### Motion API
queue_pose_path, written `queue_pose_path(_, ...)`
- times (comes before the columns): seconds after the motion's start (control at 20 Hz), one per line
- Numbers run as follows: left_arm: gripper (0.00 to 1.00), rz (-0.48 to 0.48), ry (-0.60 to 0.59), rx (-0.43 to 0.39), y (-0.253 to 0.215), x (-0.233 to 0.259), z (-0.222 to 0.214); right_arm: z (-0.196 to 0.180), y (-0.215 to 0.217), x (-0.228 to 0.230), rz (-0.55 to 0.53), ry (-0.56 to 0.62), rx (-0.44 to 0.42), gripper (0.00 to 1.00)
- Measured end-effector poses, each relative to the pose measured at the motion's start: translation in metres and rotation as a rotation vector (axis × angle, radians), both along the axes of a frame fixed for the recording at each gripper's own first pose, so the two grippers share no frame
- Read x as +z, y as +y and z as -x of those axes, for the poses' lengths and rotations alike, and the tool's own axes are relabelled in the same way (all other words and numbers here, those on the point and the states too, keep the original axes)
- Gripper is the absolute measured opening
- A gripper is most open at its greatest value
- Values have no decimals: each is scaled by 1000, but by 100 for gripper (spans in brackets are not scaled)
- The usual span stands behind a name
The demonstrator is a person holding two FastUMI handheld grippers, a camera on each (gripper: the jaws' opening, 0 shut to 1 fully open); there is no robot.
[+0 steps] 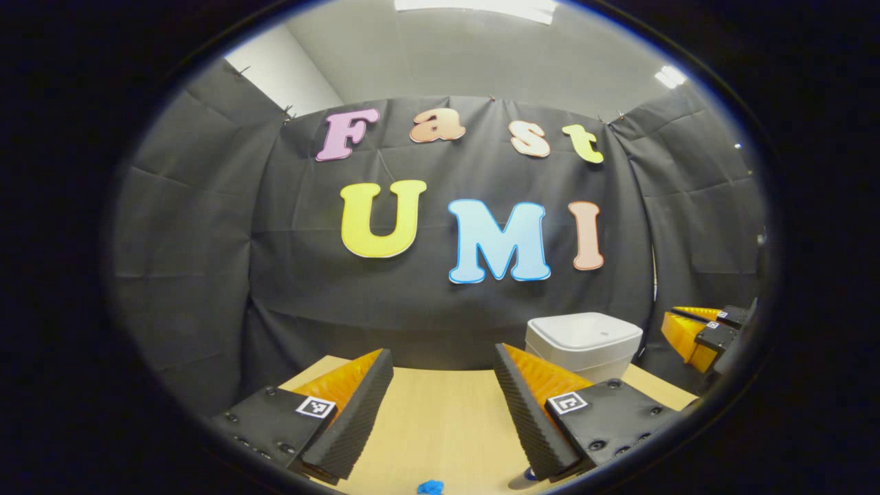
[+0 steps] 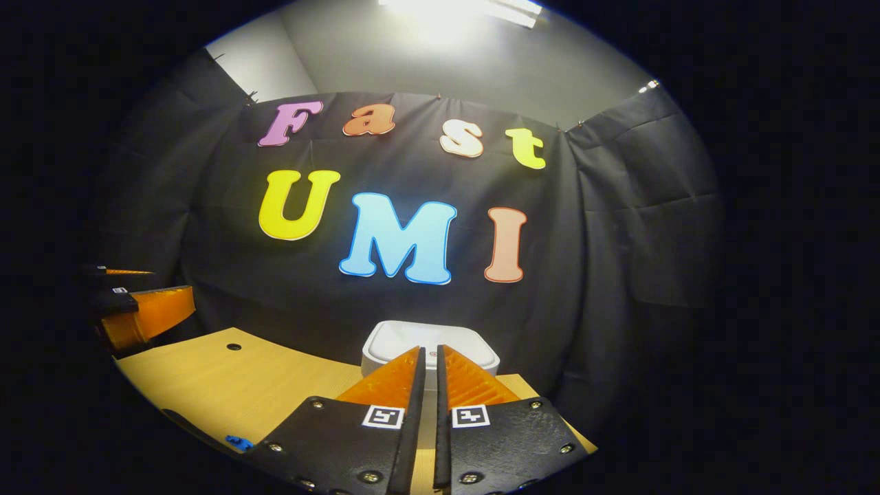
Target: Press the lid of the desktop garbage bin to open it, pick up the crumpled paper on the desktop and throw it into the bin, then pick up the pop can on the desktop and drop it into the bin, and finally close the garbage bin lid.
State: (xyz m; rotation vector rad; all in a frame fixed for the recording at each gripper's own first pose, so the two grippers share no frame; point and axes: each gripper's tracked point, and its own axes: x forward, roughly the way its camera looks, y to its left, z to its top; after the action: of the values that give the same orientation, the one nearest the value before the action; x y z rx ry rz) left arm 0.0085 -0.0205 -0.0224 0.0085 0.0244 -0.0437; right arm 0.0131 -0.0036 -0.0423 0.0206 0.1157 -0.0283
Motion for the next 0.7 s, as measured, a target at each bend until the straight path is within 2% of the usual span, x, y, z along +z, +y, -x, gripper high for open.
queue_pose_path(0.05,98,-1,0,0,-1,0,0,-1,-4,0,7,6,-26,11)
queue_pose_path(0.1,98,-3,-1,-2,-2,0,1,1,-4,-3,-1,3,-13,2)
queue_pose_path(0.15,98,-5,-3,-1,-3,0,2,-3,-2,-5,-4,9,3,1)
queue_pose_path(0.4,96,-15,-6,-9,-10,1,-2,-4,8,-8,1,16,53,0)
queue_pose_path(0.7,96,-19,0,2,-9,-2,-4,-28,4,-6,23,-5,61,0)
